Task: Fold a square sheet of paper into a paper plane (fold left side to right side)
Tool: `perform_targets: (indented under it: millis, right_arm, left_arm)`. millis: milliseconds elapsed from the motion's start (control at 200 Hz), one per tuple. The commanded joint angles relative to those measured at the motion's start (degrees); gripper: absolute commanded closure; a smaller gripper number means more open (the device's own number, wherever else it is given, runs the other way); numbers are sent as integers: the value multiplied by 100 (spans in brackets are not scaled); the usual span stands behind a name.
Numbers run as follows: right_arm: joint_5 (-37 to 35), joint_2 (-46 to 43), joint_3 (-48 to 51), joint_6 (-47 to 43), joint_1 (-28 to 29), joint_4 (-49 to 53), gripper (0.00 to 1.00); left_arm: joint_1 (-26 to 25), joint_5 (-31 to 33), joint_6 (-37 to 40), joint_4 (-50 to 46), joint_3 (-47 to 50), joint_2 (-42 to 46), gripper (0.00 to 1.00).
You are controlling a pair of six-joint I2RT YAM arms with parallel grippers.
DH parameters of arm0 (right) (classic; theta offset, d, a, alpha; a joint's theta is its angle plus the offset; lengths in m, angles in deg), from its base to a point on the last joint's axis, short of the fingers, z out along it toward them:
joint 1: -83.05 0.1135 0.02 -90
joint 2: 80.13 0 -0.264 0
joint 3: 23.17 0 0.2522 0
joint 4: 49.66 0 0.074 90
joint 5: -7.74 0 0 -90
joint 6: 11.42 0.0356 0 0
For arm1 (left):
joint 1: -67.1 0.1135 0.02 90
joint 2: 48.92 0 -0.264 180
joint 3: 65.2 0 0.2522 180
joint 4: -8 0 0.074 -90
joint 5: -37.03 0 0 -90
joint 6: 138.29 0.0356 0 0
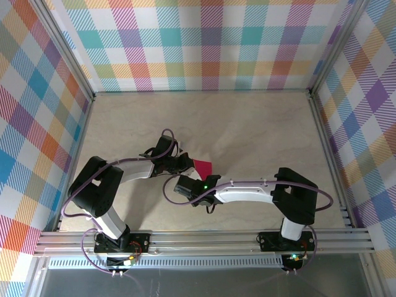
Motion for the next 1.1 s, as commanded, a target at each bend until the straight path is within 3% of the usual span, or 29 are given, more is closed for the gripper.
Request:
perform_targets:
  millis: [0,255,455,790,900,1095]
  right_arm:
    - [-391,153,-183,1,34,393,44]
    - [-498,328,-171,59,39,499,48]
    - [-472,367,-136,110,42,477,57]
    - [-436,327,-9,195,13,439,90]
    - [-325,214,123,241,-60,339,100]
    - [274,-311,662,110,-317,-297,100]
  left_arm:
    - [-72,13,-34,-127,-162,173,100]
    - [-72,22,-33,-115,-137,185,100]
    - [-72,28,-33,-114,-128,200,100]
    - [-72,35,-21,-123,-97,235,100]
    - [-72,56,22,-150,-69,325,95]
    - [68,101,284,-467,-67,672,75]
